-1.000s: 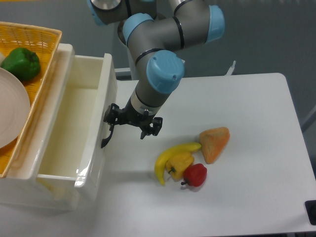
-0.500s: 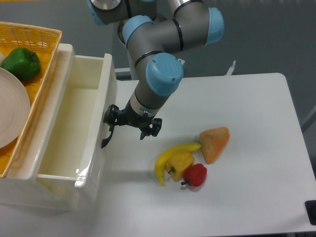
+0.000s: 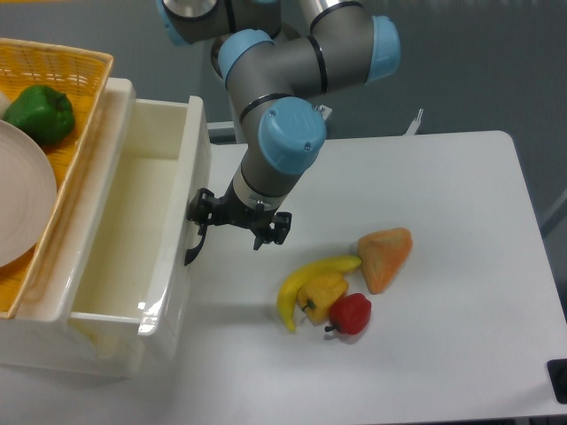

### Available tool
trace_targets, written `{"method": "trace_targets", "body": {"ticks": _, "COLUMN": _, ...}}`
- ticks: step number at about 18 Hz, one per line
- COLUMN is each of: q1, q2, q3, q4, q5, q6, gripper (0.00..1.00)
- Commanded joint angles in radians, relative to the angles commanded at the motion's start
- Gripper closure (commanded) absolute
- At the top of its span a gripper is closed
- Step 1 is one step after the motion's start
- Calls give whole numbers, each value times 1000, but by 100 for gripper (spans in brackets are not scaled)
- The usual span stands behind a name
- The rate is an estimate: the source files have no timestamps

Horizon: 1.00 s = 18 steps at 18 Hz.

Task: Slide the top white drawer open
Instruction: 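Keep pulling the drawer handle further out from the cabinet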

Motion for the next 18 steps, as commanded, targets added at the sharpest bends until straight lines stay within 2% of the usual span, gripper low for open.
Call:
{"method": "trace_targets", "body": {"ticks": 11, "q1": 3, "q2": 6, "q3": 14, "q4": 2, "q5": 0, "q6": 2, "gripper": 0}}
{"method": "trace_targets", "body": {"ticks": 18, "q1": 5, "q2": 2, "q3": 28, "q4": 0, "q5": 78, "q6": 38, "gripper": 0}}
